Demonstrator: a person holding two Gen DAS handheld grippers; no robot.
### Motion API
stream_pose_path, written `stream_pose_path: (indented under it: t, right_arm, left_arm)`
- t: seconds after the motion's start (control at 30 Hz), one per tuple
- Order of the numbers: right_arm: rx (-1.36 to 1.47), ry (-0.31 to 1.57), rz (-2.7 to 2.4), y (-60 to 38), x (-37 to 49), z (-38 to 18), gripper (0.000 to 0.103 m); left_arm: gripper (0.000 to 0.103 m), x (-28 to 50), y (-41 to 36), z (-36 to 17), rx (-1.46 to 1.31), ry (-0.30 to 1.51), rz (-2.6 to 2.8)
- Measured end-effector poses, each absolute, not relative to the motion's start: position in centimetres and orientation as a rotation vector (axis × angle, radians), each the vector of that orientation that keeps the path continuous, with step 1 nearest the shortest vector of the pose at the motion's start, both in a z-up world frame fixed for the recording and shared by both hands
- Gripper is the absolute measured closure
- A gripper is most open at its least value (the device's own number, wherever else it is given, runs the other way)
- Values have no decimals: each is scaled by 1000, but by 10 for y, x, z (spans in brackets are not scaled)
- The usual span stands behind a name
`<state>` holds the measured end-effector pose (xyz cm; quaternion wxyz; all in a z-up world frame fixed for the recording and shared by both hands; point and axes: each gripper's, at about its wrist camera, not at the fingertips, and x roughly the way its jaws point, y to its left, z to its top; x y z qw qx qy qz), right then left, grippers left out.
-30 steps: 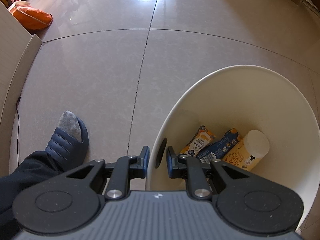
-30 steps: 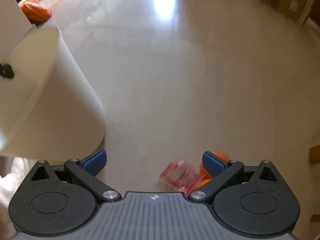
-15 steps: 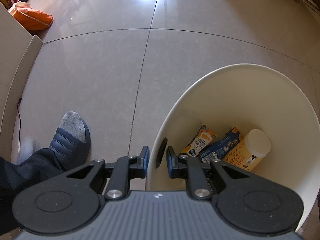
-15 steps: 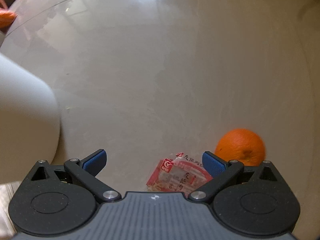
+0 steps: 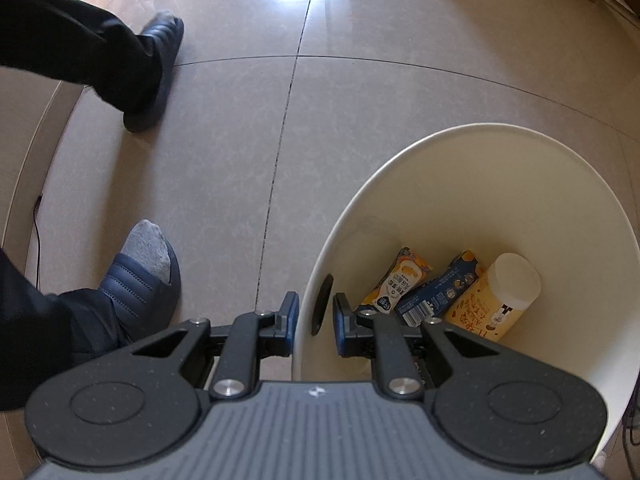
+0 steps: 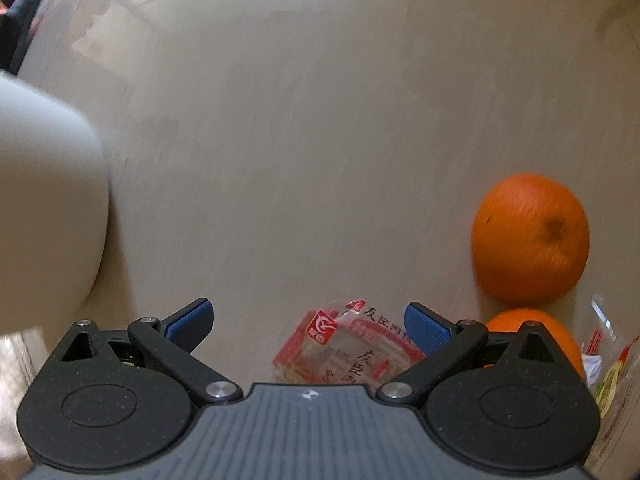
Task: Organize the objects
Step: 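Lower the right tool onto the red-wrapped bread packet and close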
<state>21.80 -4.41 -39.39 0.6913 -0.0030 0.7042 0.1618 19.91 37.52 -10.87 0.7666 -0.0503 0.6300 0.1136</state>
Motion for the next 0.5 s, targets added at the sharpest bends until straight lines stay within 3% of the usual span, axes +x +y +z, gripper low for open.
stream_pose_path:
  t: [0.2, 0.5]
  right_arm:
    - [-98, 1664, 449, -28, 181, -400, 0]
    - [-343, 1563, 467, -4, 136, -407, 0]
  left_arm:
    - [87, 198, 376, -109, -115, 1369, 245]
    - [87, 198, 375, -109, -111, 1368, 245]
